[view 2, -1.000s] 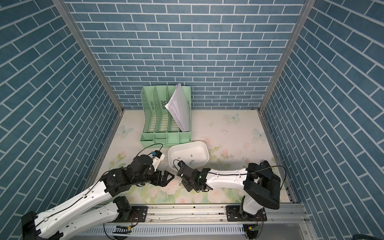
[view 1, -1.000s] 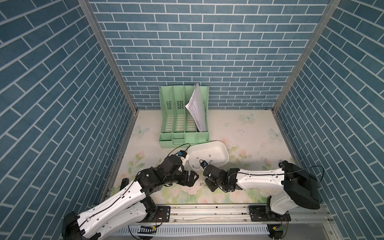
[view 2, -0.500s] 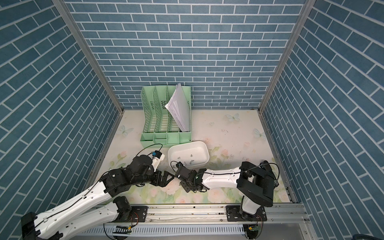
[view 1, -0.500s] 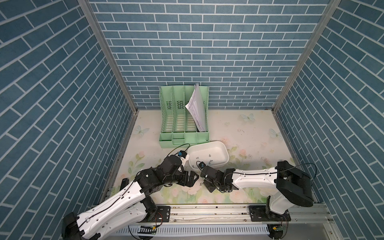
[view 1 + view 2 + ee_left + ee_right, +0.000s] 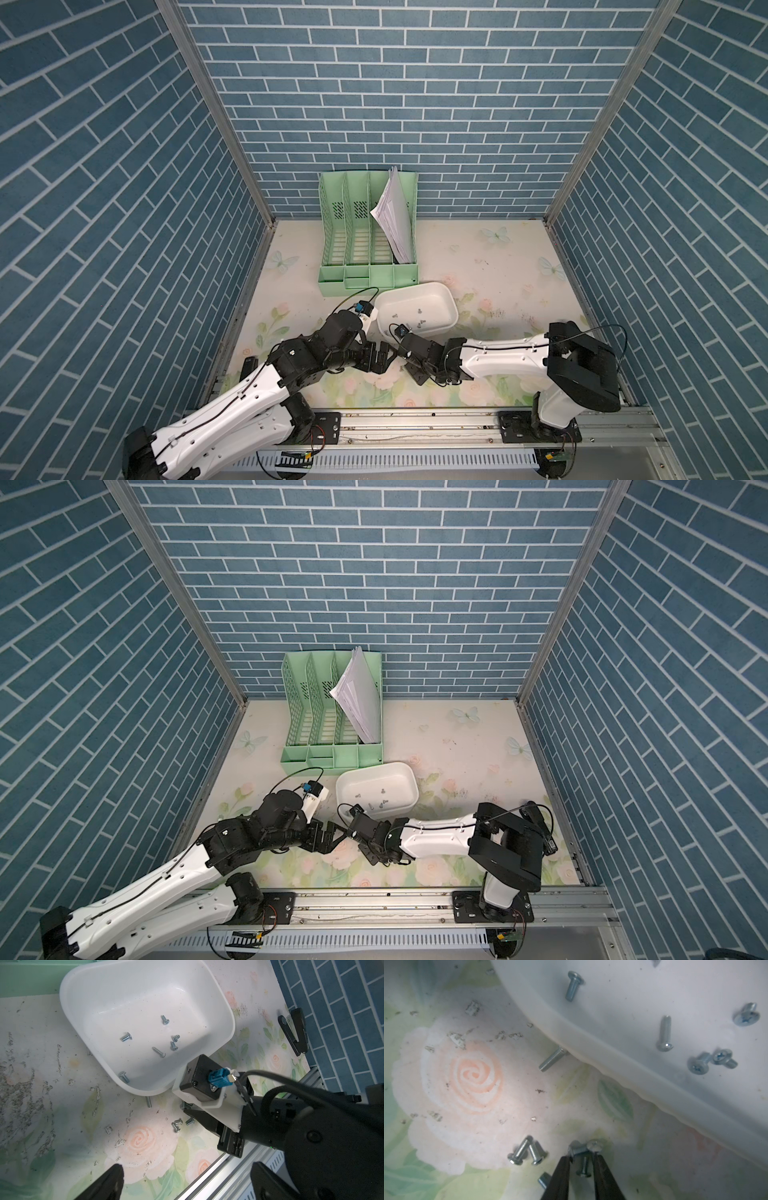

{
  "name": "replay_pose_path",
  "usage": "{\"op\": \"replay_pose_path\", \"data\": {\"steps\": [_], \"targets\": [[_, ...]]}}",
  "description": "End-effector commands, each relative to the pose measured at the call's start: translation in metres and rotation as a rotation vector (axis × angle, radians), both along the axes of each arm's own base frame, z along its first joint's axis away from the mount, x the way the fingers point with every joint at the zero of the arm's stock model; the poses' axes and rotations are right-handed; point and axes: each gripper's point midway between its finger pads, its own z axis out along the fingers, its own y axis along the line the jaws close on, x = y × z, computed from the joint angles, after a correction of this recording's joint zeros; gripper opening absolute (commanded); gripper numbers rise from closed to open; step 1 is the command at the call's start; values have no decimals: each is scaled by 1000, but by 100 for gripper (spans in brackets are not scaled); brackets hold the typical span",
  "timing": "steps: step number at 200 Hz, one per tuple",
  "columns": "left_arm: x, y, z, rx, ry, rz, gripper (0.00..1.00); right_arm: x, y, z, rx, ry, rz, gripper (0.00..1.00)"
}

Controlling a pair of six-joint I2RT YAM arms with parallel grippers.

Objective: Put the screws on the desktop into the storage box
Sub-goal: Pick up the screw from the center of the board.

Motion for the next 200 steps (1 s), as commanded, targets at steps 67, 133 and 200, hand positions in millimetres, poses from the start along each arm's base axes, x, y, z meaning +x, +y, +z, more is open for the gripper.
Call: {"op": "replay_pose_path", "data": {"steps": [67, 133, 200], "targets": [[1, 2, -5, 6, -5, 2, 100, -10, -19, -11, -60, 16, -3, 24], [1, 2, -4, 5, -7, 4, 100, -13, -23, -15, -69, 23, -4, 23], [1, 2, -4, 8, -6, 6, 100, -10, -23, -9, -61, 7, -7, 16]]}}
